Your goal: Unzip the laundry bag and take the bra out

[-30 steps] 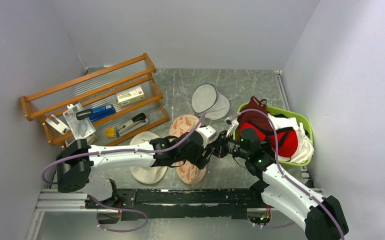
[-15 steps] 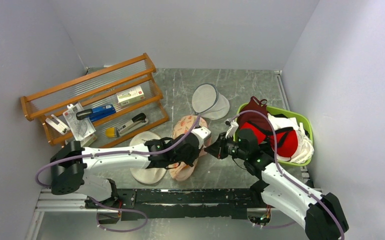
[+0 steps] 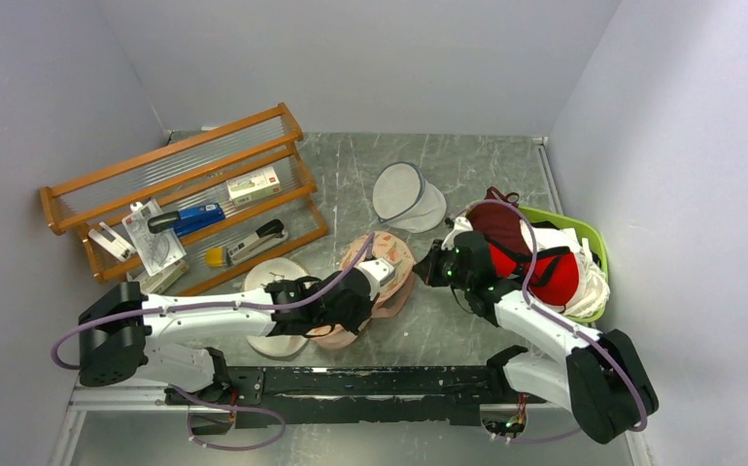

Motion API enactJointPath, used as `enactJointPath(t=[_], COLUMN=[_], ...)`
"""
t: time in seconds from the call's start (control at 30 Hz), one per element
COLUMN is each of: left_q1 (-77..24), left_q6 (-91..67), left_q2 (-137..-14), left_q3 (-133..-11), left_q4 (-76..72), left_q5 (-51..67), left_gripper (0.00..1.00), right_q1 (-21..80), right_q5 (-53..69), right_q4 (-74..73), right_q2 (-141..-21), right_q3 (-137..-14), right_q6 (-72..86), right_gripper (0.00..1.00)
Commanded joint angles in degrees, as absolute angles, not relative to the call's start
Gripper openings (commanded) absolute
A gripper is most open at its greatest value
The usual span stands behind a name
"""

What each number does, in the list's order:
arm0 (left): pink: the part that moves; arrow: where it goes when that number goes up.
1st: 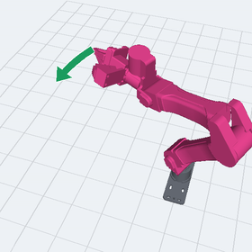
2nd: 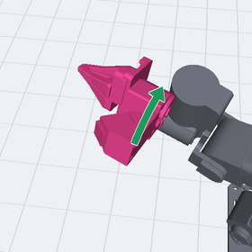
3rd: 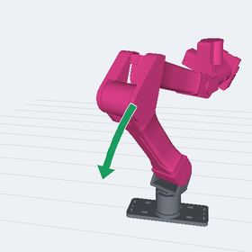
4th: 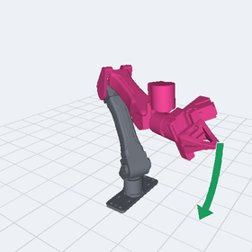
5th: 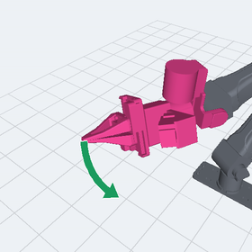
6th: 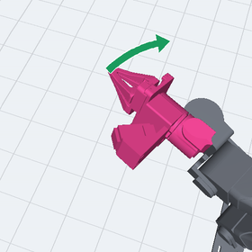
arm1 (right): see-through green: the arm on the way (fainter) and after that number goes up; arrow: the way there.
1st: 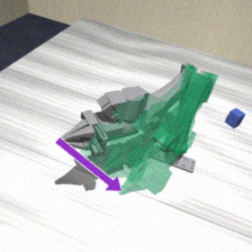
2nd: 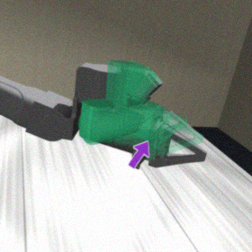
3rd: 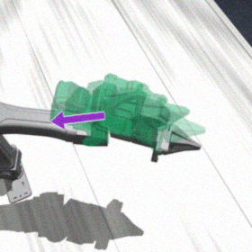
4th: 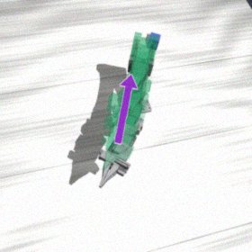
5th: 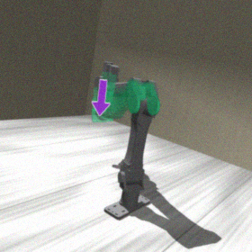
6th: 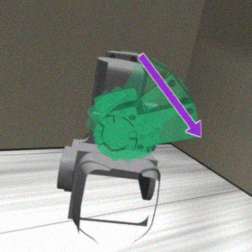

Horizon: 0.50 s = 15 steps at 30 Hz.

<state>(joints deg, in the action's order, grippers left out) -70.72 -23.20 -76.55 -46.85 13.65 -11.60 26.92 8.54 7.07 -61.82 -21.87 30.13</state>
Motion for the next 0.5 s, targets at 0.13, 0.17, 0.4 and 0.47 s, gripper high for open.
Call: enactJointPath(t=[0.13,0.17,0.4,0.47], left_q1=[-71.0,-71.0,-71.0,-71.0], left_q6=[-25.2,-25.2,-23.6,-22.8], left_q2=[-73.8,-74.1,-77.0,-77.2], left_q3=[-43.6,-43.9,-49.7,-51.9], left_q4=[16.1,16.3,15.2,14.2], left_q5=[-10.1,-9.9,-7.9,-6.6], left_gripper=[0.08,0.12,0.55,0.65], right_q1=[20.3,20.3,20.3,20.4], right_q5=[8.3,10.3,27.8,30.2], right_q4=[9.0,9.1,12.9,13.1], right_q2=[-62.3,-61.6,-56.5,-55.1], right_q3=[-27.4,-27.1,-21.1,-19.9], right_q6=[25.0,24.7,28.3,29.5], right_gripper=[0.00,0.00,0.00,0.00])
